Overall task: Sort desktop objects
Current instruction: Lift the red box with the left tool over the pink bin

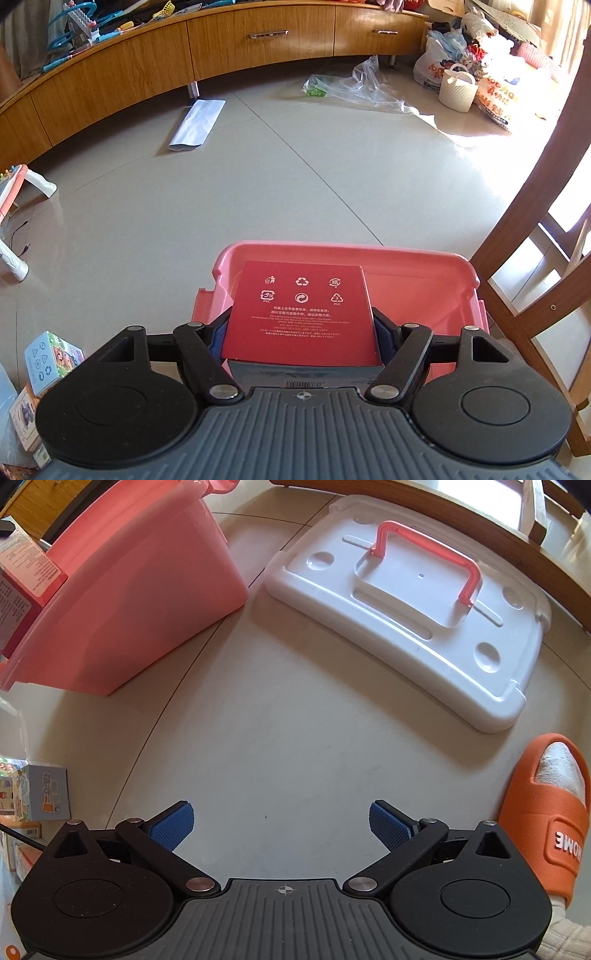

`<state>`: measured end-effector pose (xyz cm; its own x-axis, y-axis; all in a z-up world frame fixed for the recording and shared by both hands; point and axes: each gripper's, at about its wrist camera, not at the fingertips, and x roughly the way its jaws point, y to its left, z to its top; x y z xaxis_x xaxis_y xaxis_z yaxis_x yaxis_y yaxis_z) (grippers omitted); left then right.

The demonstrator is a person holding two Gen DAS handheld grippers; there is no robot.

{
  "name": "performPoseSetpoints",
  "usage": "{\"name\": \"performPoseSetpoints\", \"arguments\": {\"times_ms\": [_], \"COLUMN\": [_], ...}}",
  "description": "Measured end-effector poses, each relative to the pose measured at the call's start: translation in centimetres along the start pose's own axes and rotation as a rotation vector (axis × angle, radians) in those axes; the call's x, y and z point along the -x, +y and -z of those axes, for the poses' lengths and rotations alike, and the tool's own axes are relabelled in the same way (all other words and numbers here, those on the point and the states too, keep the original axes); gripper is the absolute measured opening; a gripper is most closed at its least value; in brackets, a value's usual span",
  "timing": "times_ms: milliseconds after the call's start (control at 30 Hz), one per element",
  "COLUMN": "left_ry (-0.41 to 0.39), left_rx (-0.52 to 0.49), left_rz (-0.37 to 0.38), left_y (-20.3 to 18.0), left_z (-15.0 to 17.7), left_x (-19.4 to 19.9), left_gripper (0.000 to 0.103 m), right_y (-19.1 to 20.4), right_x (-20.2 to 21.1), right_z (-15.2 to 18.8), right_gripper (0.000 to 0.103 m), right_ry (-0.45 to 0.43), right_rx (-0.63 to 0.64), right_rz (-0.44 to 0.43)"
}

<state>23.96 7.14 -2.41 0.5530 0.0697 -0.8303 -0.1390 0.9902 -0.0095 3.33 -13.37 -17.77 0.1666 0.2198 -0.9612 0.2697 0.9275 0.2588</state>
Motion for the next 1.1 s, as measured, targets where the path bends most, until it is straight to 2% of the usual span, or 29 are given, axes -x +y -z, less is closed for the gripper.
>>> {"name": "performPoseSetpoints", "arguments": {"times_ms": [200,333,533,700,833,967,1100], "left_ry": [0.071,0.09,0.064,0.055,0.076,0.079,0.128], "left_rx": [-0.006,-0.01,-0.021,-0.054,-0.024,-0.037,-0.065], "left_rz": [-0.019,-0.031,-0.045,-0.084,-0.081,-0.099,-0.081], "left_y": [0.1,0.2,-0.3,-0.7,-0.2,-0.2,-0.5], "left_z": [0.8,1.3,0.4,-0.1,-0.6,-0.8,-0.6], "left_x": [-3.4,-4.9,-5.6,-7.0,-8.5,-9.7,-11.2], "left_gripper": [0.073,0.073,0.074,0.074,0.073,0.074,0.074], "right_y": [-0.3,-0.5,-0.7,-0.9,-0.7,-0.5,-0.5], "right_x": [-1.0,-1.6,-2.4,-2.7,-2.7,-2.8,-3.0], "right_z": [0.0,0.0,0.1,0.1,0.1,0.2,0.3], "right_gripper": [0.101,0.101,0.101,0.101,0.101,0.101,0.101], "right_ry": [0.025,0.04,0.056,0.064,0.063,0.067,0.073], "right_rx": [-0.015,-0.023,-0.035,-0.049,-0.047,-0.042,-0.044], "right_rz": [0.008,0.009,0.007,-0.003,-0.011,-0.014,-0.015]}}
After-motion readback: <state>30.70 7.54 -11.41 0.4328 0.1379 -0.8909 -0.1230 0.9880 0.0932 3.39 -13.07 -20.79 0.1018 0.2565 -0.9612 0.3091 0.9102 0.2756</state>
